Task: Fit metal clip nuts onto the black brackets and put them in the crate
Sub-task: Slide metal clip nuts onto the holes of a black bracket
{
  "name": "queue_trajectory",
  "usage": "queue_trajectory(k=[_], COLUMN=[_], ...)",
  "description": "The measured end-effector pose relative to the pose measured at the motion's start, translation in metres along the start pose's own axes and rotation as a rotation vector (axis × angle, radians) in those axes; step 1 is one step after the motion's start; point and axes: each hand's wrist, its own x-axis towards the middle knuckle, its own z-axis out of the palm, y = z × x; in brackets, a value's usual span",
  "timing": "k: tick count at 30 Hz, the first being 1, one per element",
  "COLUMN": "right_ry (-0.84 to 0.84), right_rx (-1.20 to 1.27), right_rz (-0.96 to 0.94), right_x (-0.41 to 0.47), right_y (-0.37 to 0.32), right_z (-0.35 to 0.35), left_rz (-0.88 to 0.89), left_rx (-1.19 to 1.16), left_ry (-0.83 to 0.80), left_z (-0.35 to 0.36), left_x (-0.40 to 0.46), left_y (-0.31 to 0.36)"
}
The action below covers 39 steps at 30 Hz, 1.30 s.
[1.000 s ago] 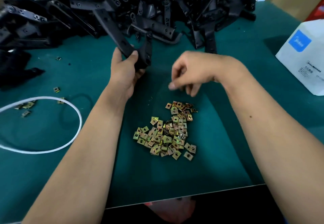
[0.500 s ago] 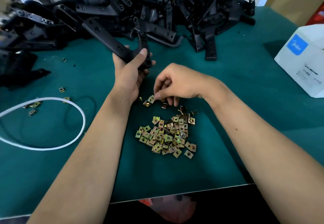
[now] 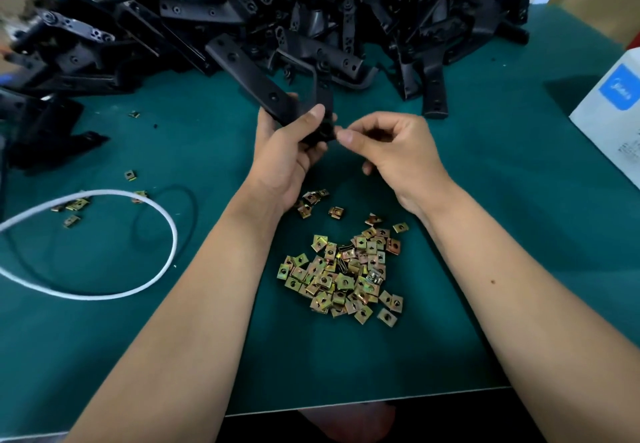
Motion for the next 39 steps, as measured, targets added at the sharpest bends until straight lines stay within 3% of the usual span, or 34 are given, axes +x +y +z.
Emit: queue_trajectory(k=[3, 7, 19, 39], right_ry=[0.079, 0.034, -0.079, -0.049], right_rx=[0.189, 0.299, 0.253, 0.205], right_rz=[0.072, 0.149, 0.200, 0.242], right_x=[0.001, -0.001, -0.004, -0.003], right_y=[-0.002, -0.004, -0.014, -0.016], right_z=[0.001, 0.002, -0.002, -0.003], left_rz=[-0.022, -0.048, -0.153, -0.176], left_rx=[-0.003, 0.001, 0.032, 0.042], left_ry=[-0.014, -0.009, -0.098, -0.113], left_z=[0.006, 0.004, 0.000, 0.001], left_x=[-0.002, -0.001, -0.003, -0.006], left_y=[-0.006, -0.004, 0.006, 0.007])
